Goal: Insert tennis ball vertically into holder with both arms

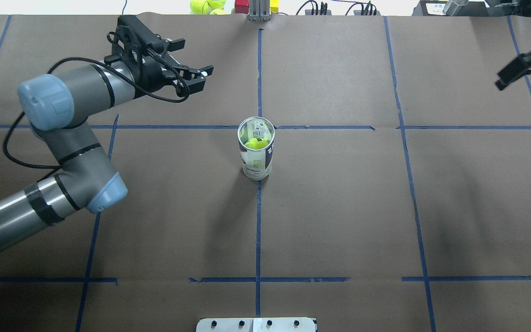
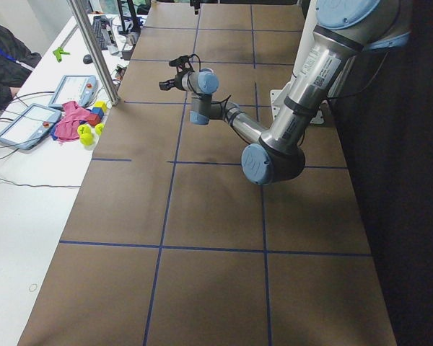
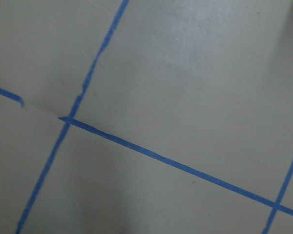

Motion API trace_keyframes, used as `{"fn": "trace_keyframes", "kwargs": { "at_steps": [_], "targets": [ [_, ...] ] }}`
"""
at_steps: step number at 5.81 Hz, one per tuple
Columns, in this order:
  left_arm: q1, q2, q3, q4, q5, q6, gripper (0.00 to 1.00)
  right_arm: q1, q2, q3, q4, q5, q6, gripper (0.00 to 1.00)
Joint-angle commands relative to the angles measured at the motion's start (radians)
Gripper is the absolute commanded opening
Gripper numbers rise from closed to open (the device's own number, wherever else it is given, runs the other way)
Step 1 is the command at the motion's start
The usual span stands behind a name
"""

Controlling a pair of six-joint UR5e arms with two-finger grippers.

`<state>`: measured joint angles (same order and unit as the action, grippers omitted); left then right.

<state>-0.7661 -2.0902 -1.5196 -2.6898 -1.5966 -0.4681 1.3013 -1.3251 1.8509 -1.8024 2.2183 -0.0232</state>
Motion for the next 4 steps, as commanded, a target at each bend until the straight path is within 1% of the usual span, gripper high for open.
{"fn": "trace_keyframes", "kwargs": {
  "at_steps": [1,2,3,4],
  "targets": [
    [-0.100,0.030,-0.129,0.356,-0.101,0.063,1.00,0.128,-0.107,-0.019,0.002,0.027,-0.229,1.00],
    [-0.157,0.057,-0.158,0.493,-0.138,0.215,1.00,0.192,-0.138,-0.080,0.027,0.065,-0.335,1.00],
    [-0.180,0.059,-0.180,0.642,-0.141,0.277,1.00,0.232,-0.184,-0.140,0.114,0.092,-0.365,1.00],
    [-0.235,0.103,-0.183,0.709,-0.210,0.281,1.00,0.240,-0.237,-0.148,0.142,0.095,-0.360,1.00]
  ]
}}
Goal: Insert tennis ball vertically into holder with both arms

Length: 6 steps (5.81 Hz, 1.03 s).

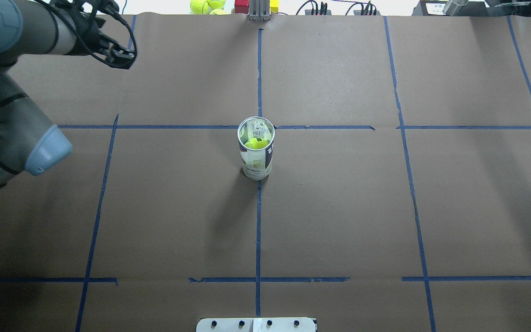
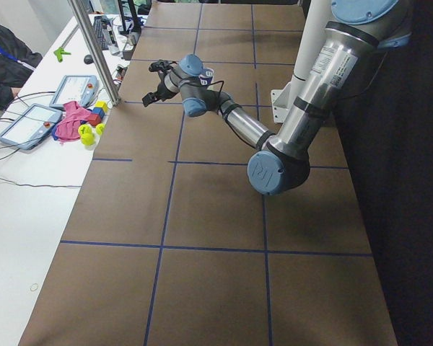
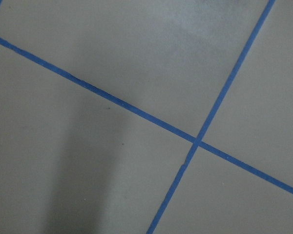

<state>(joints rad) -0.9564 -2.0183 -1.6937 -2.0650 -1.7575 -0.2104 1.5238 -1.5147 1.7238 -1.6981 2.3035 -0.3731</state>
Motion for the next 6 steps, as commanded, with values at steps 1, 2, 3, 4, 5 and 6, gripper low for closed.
{"fn": "trace_keyframes", "kwargs": {
  "at_steps": [1,2,3,4,5,6],
  "targets": [
    [-0.097,0.073,0.003,0.165,-0.125,0.025,1.00,0.018,-0.079,-0.023,0.038,0.008,0.009,1.00],
    [-0.113,0.076,-0.007,0.382,-0.128,0.023,1.00,0.018,-0.091,-0.015,0.040,0.010,0.043,1.00],
    [-0.131,0.128,-0.020,0.486,-0.151,0.026,1.00,0.018,-0.093,-0.012,0.040,0.010,0.046,1.00],
    [-0.222,0.183,-0.017,0.508,-0.301,0.026,1.00,0.018,-0.094,-0.016,0.040,0.010,0.045,1.00],
    [-0.355,0.263,-0.008,0.510,-0.499,0.026,1.00,0.016,-0.094,-0.019,0.040,0.010,0.045,1.00],
    [-0.440,0.347,-0.015,0.507,-0.573,0.026,1.00,0.016,-0.105,-0.021,0.040,0.010,0.045,1.00]
  ]
}}
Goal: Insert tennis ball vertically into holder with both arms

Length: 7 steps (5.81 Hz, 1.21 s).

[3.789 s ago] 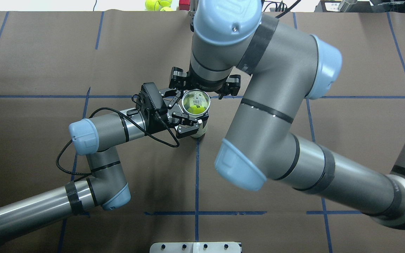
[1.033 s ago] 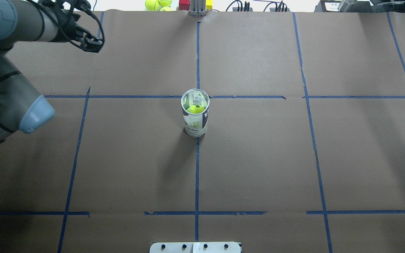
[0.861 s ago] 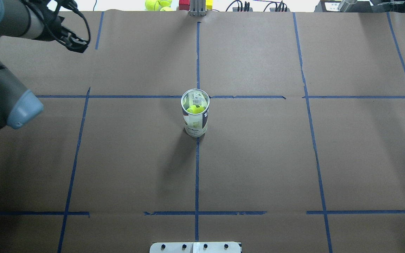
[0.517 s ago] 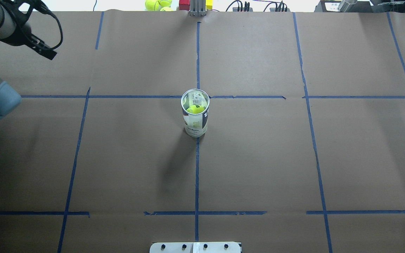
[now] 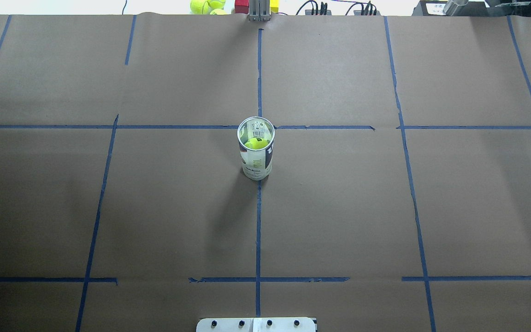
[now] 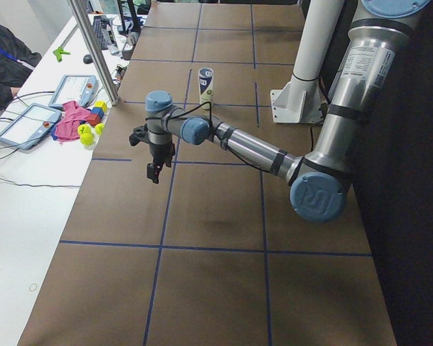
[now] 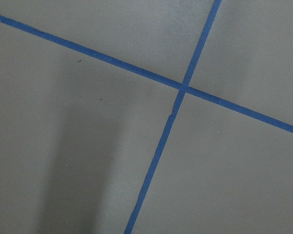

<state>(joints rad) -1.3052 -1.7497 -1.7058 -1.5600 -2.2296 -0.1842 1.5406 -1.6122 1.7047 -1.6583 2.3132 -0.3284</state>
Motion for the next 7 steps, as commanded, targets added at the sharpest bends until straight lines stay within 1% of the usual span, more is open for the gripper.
{"fn": "trace_keyframes", "kwargs": {
  "at_steps": [1,2,3,4,5,7],
  "targets": [
    [-0.144,0.172,-0.009,-0.005,-0.105,0.120,1.00,0.000,-0.009,-0.008,0.000,0.000,0.000,1.00],
    [-0.210,0.235,-0.009,0.001,-0.099,0.196,1.00,0.000,-0.009,-0.016,0.000,-0.002,-0.001,1.00],
    [-0.229,0.292,0.001,0.000,-0.104,0.183,1.00,0.000,-0.009,-0.017,0.000,0.000,0.000,1.00],
    [-0.261,0.295,-0.014,-0.015,-0.105,0.198,1.00,0.000,-0.009,-0.019,0.000,0.000,0.000,1.00],
    [-0.261,0.321,-0.020,-0.017,-0.104,0.201,1.00,0.000,-0.009,-0.019,0.000,0.000,0.000,1.00],
    [-0.262,0.325,-0.028,-0.012,-0.087,0.196,1.00,0.000,-0.012,-0.019,0.000,0.000,0.000,1.00]
  ]
}}
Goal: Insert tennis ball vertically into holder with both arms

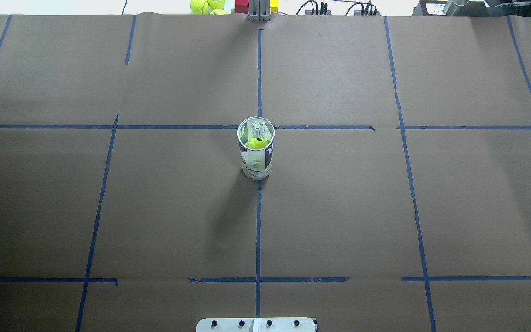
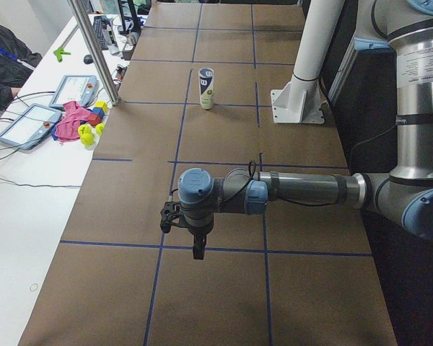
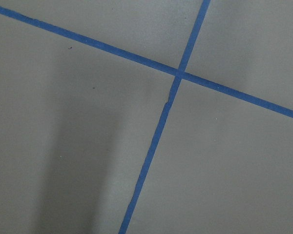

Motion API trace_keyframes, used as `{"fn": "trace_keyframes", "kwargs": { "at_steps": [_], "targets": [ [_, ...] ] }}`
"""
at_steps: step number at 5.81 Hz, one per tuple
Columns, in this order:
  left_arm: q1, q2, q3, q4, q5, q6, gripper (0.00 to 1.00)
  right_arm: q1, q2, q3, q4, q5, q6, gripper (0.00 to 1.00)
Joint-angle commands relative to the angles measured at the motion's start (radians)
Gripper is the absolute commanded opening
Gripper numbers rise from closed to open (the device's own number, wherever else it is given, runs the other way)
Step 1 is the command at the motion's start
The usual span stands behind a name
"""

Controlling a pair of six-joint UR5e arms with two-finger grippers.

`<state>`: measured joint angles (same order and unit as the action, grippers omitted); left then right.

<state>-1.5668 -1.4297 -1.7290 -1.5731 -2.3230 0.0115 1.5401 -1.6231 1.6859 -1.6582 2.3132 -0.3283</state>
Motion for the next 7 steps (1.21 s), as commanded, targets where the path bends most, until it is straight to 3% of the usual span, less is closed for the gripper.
{"fn": "trace_keyframes", "kwargs": {
  "at_steps": [1,7],
  "targets": [
    [-0.001,0.009,-0.010,0.001,0.004,0.001,1.00,0.000,-0.003,0.001,0.000,0.000,0.000,1.00],
    [0.002,0.018,0.003,0.012,-0.001,0.001,1.00,0.000,-0.007,0.003,0.002,0.002,0.000,1.00]
  ]
}}
